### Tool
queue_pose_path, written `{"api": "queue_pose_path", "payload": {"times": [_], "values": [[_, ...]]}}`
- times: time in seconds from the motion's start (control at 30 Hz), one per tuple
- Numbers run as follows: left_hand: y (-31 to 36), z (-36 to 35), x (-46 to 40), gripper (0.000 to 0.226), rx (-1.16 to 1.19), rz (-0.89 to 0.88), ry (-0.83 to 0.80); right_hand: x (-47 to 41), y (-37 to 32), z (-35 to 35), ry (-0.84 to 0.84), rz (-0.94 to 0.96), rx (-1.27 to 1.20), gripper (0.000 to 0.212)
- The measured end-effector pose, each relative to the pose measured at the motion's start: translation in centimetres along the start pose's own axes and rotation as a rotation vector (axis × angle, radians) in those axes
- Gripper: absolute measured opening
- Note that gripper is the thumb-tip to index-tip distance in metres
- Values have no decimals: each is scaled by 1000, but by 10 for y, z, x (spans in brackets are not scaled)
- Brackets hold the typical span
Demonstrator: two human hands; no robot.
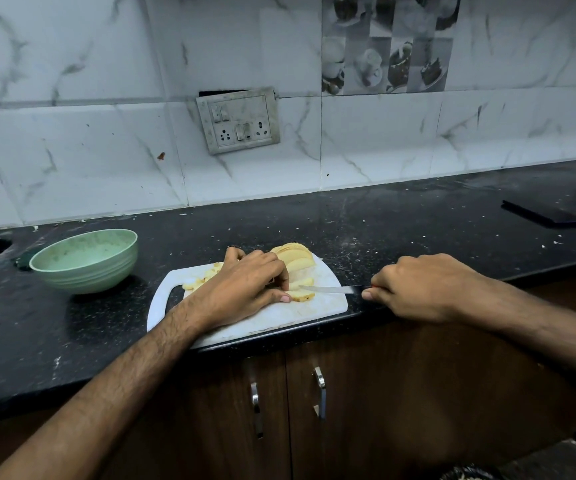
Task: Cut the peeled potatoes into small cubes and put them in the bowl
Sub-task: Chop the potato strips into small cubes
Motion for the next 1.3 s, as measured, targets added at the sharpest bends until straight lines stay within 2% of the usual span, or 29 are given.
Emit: {"api": "queue_pose_path", "payload": {"times": [0.23,0.4,0.5,0.63,0.87,1.07,1.17,1.3], "values": [[-1,-1,4,32,46,1,28,-16,-9,-8,21,-56,-75,34],[0,-1,-1,12,82,73,38,-9,-7,-8,12,-88,-159,39],[1,-5,-2,12,74,115,48,8,0,-3,-20,-104,-221,39],[2,-6,-1,10,68,130,62,27,-1,-7,-39,-109,-207,39],[5,-3,2,10,85,129,97,26,-20,-9,24,-99,-108,32],[3,-4,2,11,110,136,95,17,-31,-7,-73,-145,-152,25],[5,-3,3,10,110,145,106,15,-42,0,-93,-145,-60,20],[8,-3,5,10,85,159,113,21,-54,-8,62,-55,194,23]]}}
Point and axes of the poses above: each hand's wrist, its own x-axis away from the middle knuckle, its own z-axis out of the back of the hand, y = z × x, the point moved 3 cm from there along -x, towards the middle knuckle, and after that the axes turned 8 degrees about -x, right-handed, at the moved point
